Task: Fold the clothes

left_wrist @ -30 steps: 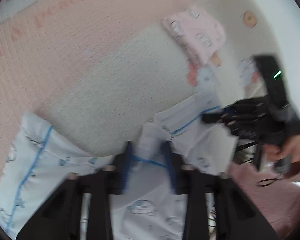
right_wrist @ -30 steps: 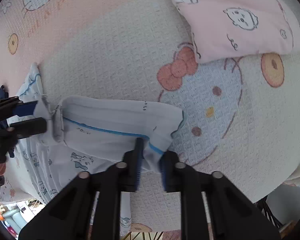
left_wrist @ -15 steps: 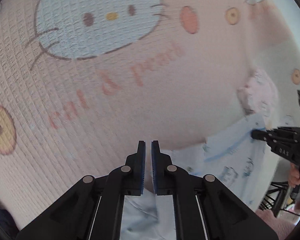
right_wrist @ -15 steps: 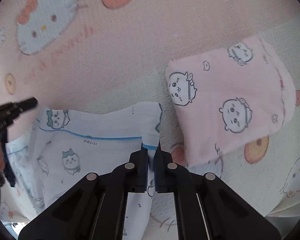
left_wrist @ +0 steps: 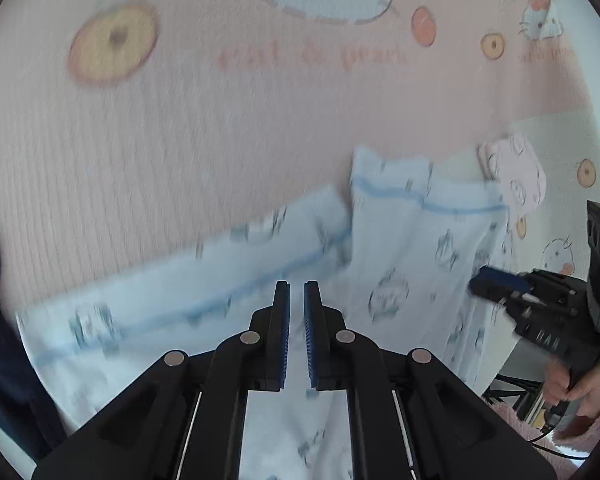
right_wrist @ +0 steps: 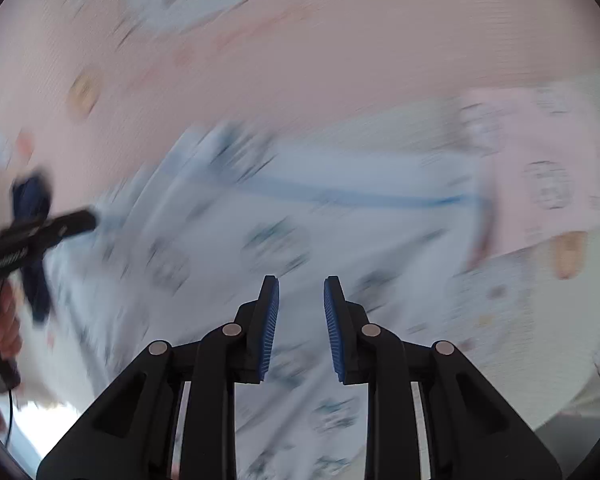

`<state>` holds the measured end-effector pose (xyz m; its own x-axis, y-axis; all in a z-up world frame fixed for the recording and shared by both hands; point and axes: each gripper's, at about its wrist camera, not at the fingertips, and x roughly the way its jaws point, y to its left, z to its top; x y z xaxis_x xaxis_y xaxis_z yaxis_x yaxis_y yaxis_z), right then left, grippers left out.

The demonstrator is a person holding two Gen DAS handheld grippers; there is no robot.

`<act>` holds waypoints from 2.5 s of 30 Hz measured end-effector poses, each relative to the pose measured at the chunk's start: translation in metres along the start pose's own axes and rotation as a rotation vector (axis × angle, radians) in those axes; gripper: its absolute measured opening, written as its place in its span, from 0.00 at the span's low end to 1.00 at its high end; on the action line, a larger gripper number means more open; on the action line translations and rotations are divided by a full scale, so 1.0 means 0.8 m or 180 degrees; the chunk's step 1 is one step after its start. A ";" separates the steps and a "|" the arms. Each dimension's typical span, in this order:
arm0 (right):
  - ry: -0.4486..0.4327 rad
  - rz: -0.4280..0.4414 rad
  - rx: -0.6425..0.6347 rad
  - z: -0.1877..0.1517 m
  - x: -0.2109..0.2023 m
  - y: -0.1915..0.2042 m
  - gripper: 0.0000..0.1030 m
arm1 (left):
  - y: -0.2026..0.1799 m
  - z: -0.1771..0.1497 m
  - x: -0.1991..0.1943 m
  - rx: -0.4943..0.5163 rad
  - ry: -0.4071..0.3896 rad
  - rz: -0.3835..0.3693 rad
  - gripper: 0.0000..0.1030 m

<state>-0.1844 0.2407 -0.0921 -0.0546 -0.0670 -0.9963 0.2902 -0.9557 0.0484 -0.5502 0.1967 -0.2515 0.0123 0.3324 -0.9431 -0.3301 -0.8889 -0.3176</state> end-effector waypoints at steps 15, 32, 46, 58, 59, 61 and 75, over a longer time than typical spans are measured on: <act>0.0011 0.0406 -0.0119 0.103 0.117 0.097 0.38 | 0.172 -0.131 -0.078 -0.2001 -0.0629 0.0818 0.33; 0.0266 0.0103 -0.0222 0.092 0.116 0.102 0.05 | 0.191 -0.147 -0.063 -0.1894 -0.0542 0.0593 0.37; 0.0383 0.0051 0.0403 0.106 0.140 0.148 0.07 | 0.181 -0.176 -0.067 -0.2087 -0.0591 0.0657 0.39; 0.0039 0.0220 0.0073 0.097 0.085 0.126 0.04 | 0.155 -0.176 -0.038 -0.1575 -0.0398 -0.0050 0.41; 0.0013 0.0126 0.0025 0.098 0.083 0.127 0.04 | 0.151 -0.176 -0.038 -0.1545 -0.0402 -0.0029 0.41; 0.0063 -0.0080 -0.0014 0.099 0.084 0.115 0.04 | 0.147 -0.173 -0.038 -0.1502 -0.0415 -0.0004 0.41; 0.0493 0.0169 -0.0338 0.096 0.150 0.193 0.09 | 0.141 -0.183 -0.052 -0.1703 -0.0566 0.0122 0.41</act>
<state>-0.2196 0.0631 -0.1987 0.1087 -0.0638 -0.9920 0.3883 -0.9159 0.1014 -0.4498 0.0366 -0.2627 -0.1650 0.3037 -0.9384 0.1978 -0.9219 -0.3331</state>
